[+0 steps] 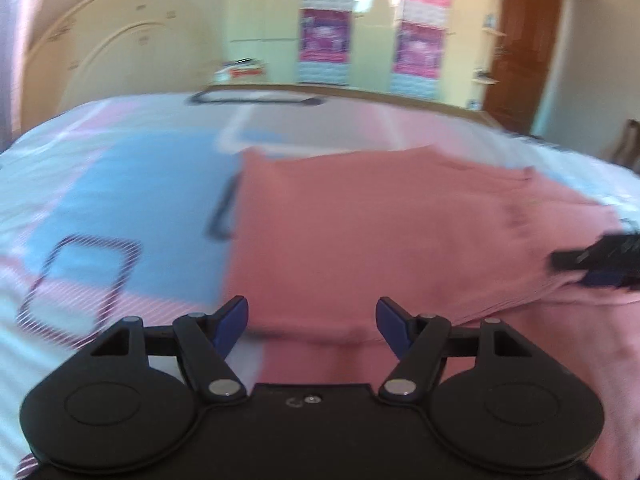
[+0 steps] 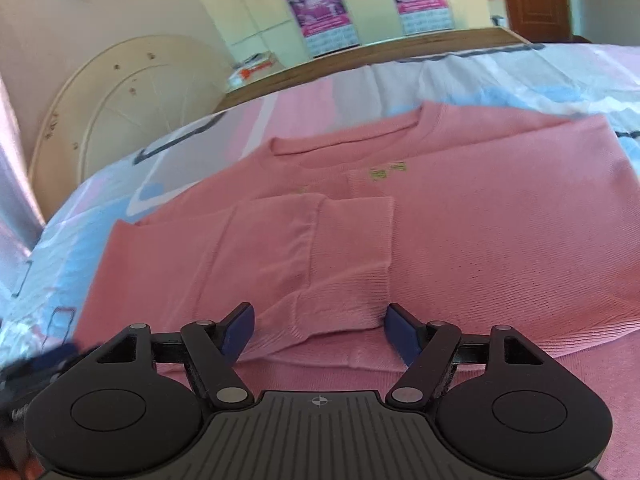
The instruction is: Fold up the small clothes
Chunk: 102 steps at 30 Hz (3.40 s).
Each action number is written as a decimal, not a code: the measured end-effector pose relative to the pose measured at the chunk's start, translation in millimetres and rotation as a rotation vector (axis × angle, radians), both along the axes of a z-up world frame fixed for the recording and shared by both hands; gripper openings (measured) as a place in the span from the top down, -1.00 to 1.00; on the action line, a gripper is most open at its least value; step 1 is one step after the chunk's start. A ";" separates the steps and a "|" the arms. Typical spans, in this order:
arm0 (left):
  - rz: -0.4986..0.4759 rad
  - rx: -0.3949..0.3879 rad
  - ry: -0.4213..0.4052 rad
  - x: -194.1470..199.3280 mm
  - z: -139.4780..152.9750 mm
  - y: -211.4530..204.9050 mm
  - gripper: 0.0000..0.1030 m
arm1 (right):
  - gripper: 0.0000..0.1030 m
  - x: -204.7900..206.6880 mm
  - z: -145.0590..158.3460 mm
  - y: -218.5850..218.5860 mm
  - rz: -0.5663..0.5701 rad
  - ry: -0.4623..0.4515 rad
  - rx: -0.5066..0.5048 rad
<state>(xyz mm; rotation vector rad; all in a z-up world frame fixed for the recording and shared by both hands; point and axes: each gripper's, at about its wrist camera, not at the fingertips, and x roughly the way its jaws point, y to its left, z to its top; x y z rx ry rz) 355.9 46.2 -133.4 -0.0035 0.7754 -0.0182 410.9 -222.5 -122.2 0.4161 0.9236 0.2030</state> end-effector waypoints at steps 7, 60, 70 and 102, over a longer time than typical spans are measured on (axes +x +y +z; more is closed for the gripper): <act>0.031 0.065 0.008 -7.0 -12.3 16.6 -0.33 | 0.70 10.5 -0.9 7.3 0.027 0.007 0.001; -0.002 -0.053 -0.011 109.0 -19.9 -10.0 0.29 | 0.66 57.5 -17.2 -66.4 -0.102 -0.019 -0.165; -0.027 -0.013 -0.027 106.3 -17.8 -16.4 0.24 | 1.00 35.8 7.4 -54.5 -0.103 -0.169 -0.401; -0.033 0.009 0.021 40.0 -14.9 -4.0 -0.28 | 0.70 -6.2 -1.9 -25.4 -0.006 -0.064 -0.332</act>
